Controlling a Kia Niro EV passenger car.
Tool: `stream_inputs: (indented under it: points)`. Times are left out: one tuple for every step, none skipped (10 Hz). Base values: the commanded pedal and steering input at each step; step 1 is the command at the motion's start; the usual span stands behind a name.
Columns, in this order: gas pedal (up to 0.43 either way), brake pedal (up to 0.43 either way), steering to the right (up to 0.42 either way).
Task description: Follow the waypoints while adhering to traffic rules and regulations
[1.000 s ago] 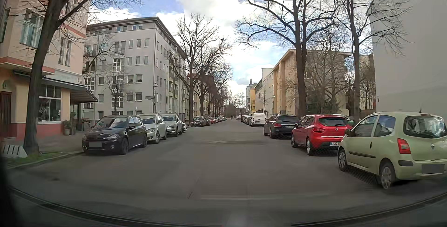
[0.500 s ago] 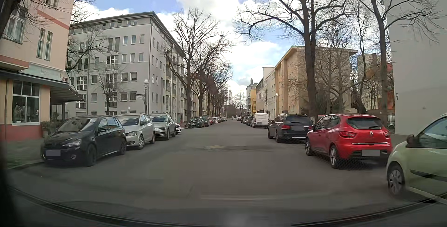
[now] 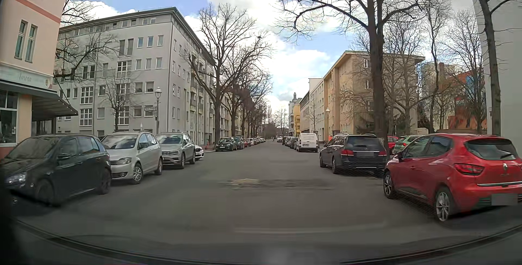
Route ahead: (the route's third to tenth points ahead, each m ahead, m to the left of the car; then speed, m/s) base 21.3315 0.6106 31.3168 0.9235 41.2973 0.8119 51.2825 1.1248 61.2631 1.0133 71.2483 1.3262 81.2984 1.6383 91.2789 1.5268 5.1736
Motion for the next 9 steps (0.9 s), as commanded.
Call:
stream_inputs:
  points:
    - [0.0,0.03,-0.003]
    - [0.0,0.03,-0.003]
    - [0.0,0.03,-0.003]
    - [0.0,0.03,-0.003]
    - [0.0,0.03,-0.002]
    - [0.0,0.03,-0.003]
    - [0.0,0.03,-0.003]
    - [0.0,0.03,-0.003]
    - [0.0,0.03,-0.003]
